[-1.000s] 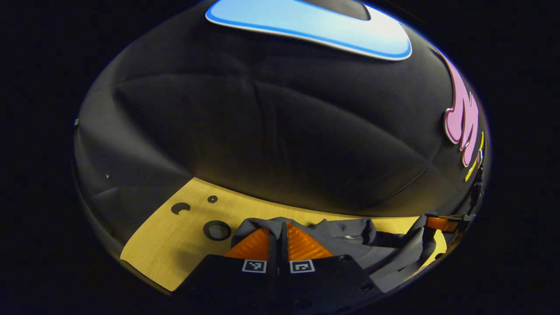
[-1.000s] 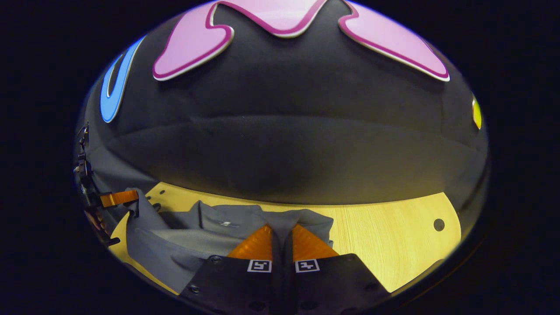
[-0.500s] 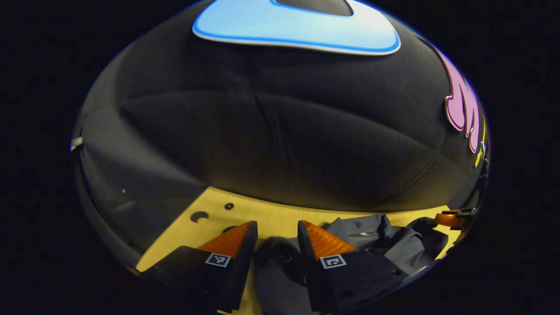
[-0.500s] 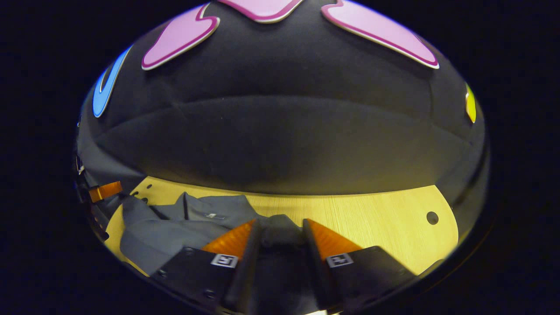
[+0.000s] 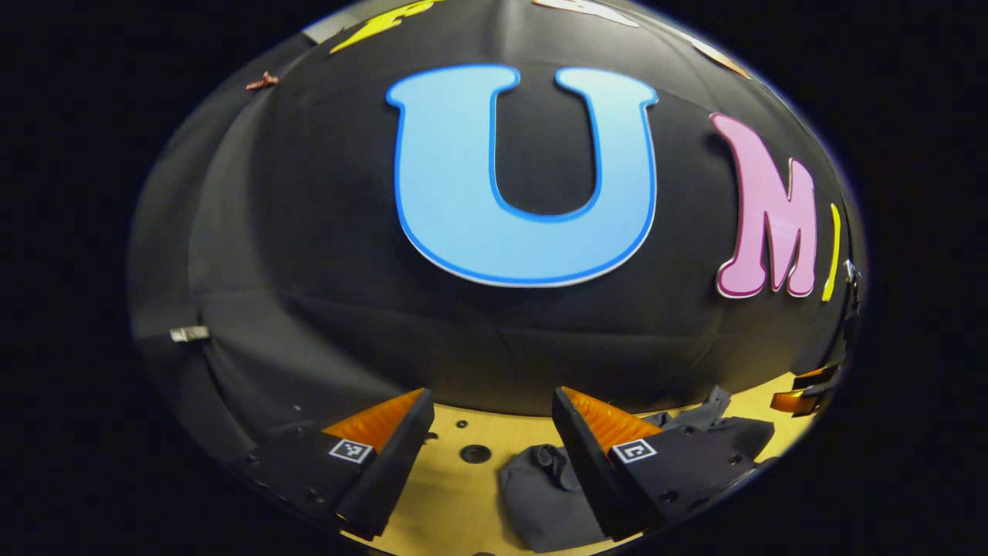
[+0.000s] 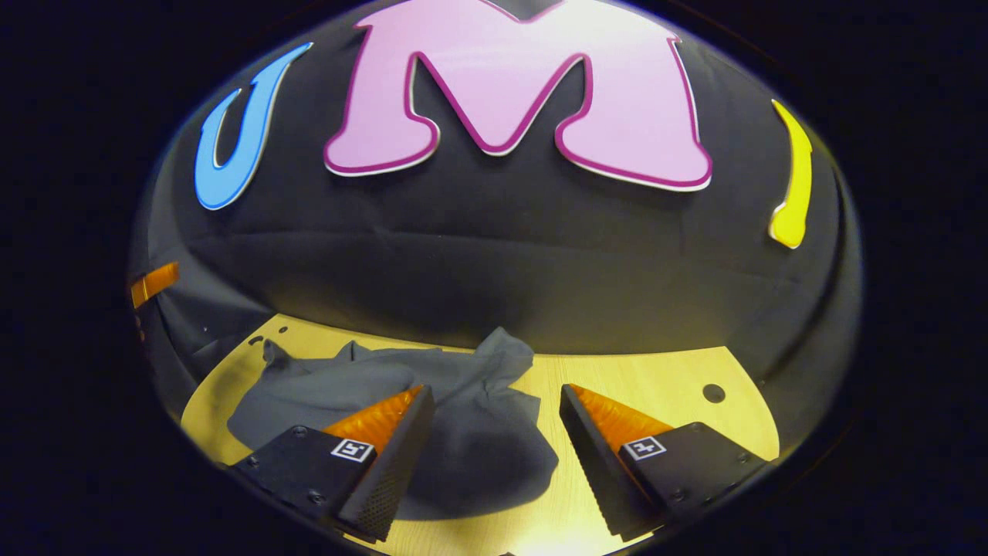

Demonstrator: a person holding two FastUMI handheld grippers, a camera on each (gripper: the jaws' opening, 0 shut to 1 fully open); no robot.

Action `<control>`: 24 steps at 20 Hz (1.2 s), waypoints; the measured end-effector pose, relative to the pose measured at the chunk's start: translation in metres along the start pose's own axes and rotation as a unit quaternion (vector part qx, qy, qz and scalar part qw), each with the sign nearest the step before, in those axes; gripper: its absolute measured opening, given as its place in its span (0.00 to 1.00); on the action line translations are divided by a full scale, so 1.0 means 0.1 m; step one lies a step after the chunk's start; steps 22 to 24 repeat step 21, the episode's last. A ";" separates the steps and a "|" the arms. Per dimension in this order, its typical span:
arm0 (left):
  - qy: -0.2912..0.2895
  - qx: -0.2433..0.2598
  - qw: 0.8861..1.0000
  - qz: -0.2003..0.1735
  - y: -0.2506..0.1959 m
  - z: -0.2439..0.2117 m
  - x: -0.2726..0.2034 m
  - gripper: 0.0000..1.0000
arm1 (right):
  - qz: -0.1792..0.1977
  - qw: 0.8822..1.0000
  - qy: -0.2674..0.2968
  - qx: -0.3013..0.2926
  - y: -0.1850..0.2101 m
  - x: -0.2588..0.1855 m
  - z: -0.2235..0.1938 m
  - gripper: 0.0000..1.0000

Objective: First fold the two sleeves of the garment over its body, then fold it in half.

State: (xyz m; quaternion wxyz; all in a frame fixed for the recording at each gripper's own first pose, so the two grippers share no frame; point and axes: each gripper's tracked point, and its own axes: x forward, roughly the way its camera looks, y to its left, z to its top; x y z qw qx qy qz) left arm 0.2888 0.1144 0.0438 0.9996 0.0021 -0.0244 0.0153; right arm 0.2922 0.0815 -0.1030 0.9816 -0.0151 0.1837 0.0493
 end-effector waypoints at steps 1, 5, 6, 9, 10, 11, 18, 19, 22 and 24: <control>-0.002 0.006 1.000 0.000 0.01 0.05 -0.17 0.97 | 0.000 1.000 -0.004 0.001 0.03 -0.17 0.02 1.00; 0.006 -0.011 1.000 -0.020 -0.09 0.08 -0.88 0.98 | -0.012 0.999 -0.033 0.000 0.06 -0.83 0.07 0.99; 0.009 -0.014 1.000 -0.025 -0.13 -0.01 -0.99 0.98 | -0.015 0.999 -0.030 0.000 0.07 -1.02 0.03 0.99; 0.011 0.017 0.999 -0.037 -0.17 -0.11 -1.43 0.97 | -0.024 0.999 -0.011 0.026 0.04 -1.49 -0.17 0.98; 0.015 0.024 0.999 -0.046 -0.19 -0.16 -1.60 0.97 | -0.030 0.999 -0.009 0.030 0.01 -1.64 -0.23 0.98; 0.019 0.024 0.998 -0.058 -0.24 -0.20 -1.78 0.97 | -0.035 0.999 -0.009 0.031 0.00 -1.80 -0.29 0.98; 0.052 0.031 0.994 -0.093 -0.42 -0.55 -2.71 0.97 | -0.032 0.998 0.022 0.048 0.07 -2.58 -0.94 0.99; 0.054 0.033 0.993 -0.097 -0.46 -0.58 -2.82 0.97 | -0.031 0.998 0.022 0.046 0.09 -2.69 -1.02 0.98; 0.046 0.026 0.993 -0.104 -0.51 -0.61 -3.02 0.97 | -0.029 0.999 0.025 0.037 0.15 -2.86 -1.18 0.98; 0.046 0.026 0.993 -0.104 -0.51 -0.61 -3.02 0.97 | -0.029 0.999 0.025 0.037 0.15 -2.86 -1.18 0.98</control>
